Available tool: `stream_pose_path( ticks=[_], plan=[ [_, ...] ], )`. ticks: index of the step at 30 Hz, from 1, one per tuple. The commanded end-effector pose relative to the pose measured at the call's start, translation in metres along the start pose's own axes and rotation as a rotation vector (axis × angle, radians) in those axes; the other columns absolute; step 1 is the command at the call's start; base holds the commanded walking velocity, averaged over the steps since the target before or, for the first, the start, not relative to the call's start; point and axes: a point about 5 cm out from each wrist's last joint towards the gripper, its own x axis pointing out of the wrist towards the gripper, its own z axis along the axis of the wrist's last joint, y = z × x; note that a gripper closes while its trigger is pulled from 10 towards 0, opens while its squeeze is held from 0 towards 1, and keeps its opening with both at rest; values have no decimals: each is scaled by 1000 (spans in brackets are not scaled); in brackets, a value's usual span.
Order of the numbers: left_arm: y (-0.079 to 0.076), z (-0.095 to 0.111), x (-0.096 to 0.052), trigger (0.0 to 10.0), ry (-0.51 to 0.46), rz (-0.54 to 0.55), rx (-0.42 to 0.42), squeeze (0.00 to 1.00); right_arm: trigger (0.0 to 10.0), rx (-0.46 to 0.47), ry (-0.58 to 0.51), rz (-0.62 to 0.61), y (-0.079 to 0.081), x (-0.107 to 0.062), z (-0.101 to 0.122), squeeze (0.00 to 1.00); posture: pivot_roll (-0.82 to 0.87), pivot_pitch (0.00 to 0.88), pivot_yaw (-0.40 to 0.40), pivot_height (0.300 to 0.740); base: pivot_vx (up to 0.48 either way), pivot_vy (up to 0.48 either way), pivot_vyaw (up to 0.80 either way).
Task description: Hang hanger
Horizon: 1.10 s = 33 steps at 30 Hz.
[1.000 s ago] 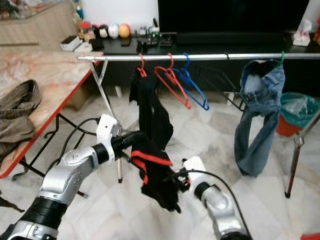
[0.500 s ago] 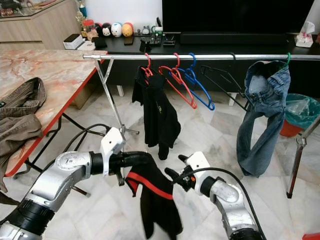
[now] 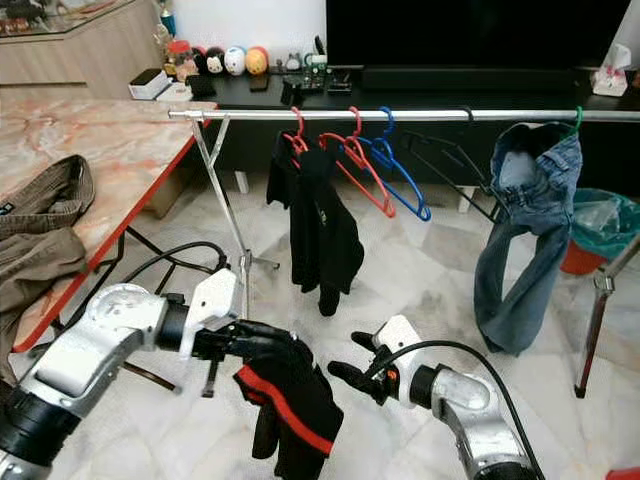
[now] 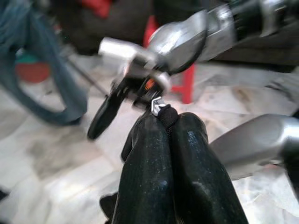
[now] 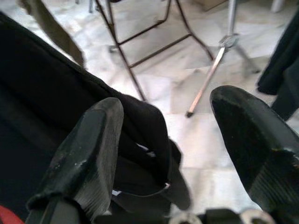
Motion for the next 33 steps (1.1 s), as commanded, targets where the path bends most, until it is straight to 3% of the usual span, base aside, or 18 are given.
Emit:
stream_pose_path(
  ticks=[1,4,13,16,19,22,28,29,33],
  plan=[
    [-5,11,-3,10000,-42,-77,48,0,10000,8,-9,26,2,0,2,0,48,4,82,740,0,0,0],
    [-12,21,-6,10000,-91,-158,60,0,10000,15,17,42,6,1,-4,0,54,11,84,740,0,0,0],
    [-10,18,-8,10000,-75,-161,69,0,10000,59,-33,145,15,2,3,0,56,17,89,740,0,0,0],
    [-11,16,-7,10000,-70,-168,57,0,10000,33,-51,203,19,-2,8,0,56,19,89,740,0,0,0],
    [-11,14,-6,10000,-58,-165,57,0,10000,-28,-26,67,0,-6,12,0,56,19,89,740,0,0,0],
    [-12,14,-5,10000,-66,-173,49,0,10000,2,-97,68,-6,-14,24,0,56,25,93,740,0,0,0],
    [-12,14,-5,10000,-66,-172,48,0,10000,4,-109,123,0,-18,27,0,55,27,94,740,0,0,0],
    [-12,14,-5,10000,-66,-174,47,0,10000,31,-164,151,2,-18,32,0,55,27,94,740,0,0,0],
    [-13,13,-5,10000,-66,-176,44,0,10000,36,-202,231,12,-15,38,0,57,27,95,740,0,0,0]
  ],
)
